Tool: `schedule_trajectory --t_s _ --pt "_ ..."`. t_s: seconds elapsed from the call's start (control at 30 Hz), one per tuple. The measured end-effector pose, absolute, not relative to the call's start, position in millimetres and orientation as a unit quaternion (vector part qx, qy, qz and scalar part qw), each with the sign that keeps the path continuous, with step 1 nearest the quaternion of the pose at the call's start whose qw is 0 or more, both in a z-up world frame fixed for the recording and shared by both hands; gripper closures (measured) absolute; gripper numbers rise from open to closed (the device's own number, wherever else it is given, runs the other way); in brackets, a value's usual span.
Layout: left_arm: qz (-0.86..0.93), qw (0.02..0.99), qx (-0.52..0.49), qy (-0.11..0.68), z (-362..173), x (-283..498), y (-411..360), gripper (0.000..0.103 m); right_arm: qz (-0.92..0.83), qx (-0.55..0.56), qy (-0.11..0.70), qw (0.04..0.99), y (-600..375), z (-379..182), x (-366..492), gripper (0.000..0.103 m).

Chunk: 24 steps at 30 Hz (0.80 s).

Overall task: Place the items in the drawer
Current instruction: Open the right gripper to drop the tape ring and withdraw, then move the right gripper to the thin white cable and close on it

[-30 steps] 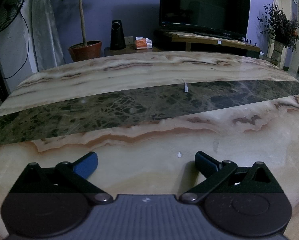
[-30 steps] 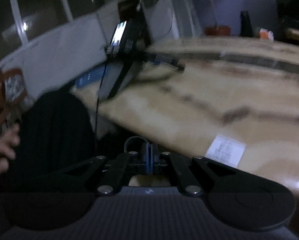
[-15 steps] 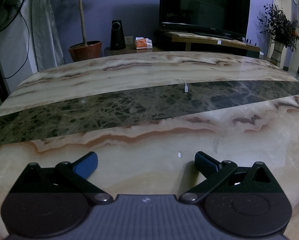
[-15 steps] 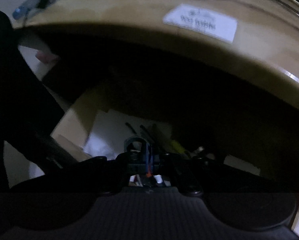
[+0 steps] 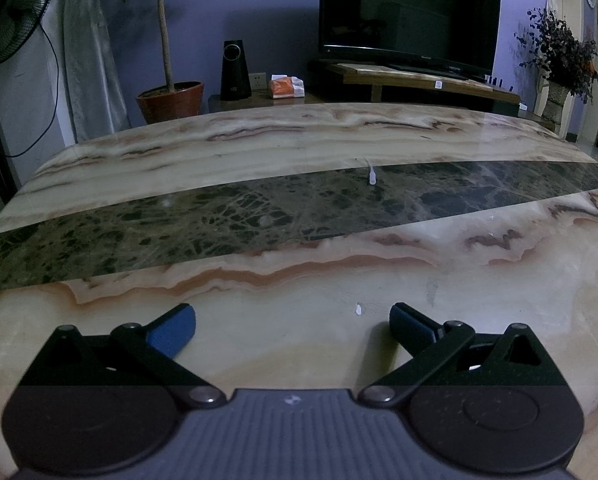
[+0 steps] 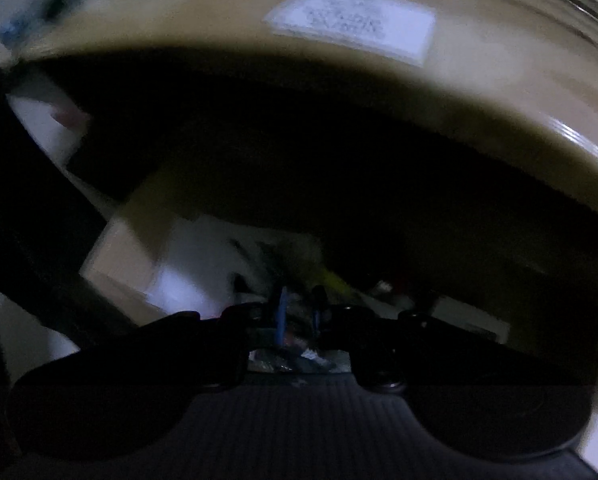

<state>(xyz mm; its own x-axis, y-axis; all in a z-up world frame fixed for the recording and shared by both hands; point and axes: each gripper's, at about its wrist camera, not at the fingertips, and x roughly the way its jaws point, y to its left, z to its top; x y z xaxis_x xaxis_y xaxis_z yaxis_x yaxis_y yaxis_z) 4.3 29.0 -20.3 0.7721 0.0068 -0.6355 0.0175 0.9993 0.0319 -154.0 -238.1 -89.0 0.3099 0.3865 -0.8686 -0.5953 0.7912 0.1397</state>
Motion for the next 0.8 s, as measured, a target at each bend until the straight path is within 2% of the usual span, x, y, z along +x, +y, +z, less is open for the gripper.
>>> schedule_trajectory --t_s 0.27,0.33,0.4,0.47,0.57,0.8 --pt "-0.003 0.941 0.018 0.338 -20.2 4.3 29.0 0.000 0.505 -0.015 0.438 0.744 -238.5 -14.7 -171.6 0.087" --pt "-0.003 0.941 0.018 0.338 -20.2 4.3 29.1 0.000 0.520 0.017 0.399 0.755 -245.9 8.2 -166.7 0.083" --pt "-0.003 0.941 0.018 0.338 -20.2 4.3 29.1 0.000 0.494 0.049 0.364 0.788 -253.0 26.9 -153.1 0.069" --pt "-0.003 0.941 0.018 0.338 -20.2 4.2 29.0 0.000 0.440 0.071 0.335 0.830 -257.7 39.9 -135.2 0.069" --pt "-0.003 0.941 0.018 0.338 -20.2 4.2 29.1 0.000 0.339 0.044 0.304 0.889 -252.0 57.9 -107.5 0.069" --pt "-0.003 0.941 0.018 0.338 -20.2 4.3 29.1 0.000 0.278 0.025 0.261 0.924 -208.3 69.3 -32.0 0.069"
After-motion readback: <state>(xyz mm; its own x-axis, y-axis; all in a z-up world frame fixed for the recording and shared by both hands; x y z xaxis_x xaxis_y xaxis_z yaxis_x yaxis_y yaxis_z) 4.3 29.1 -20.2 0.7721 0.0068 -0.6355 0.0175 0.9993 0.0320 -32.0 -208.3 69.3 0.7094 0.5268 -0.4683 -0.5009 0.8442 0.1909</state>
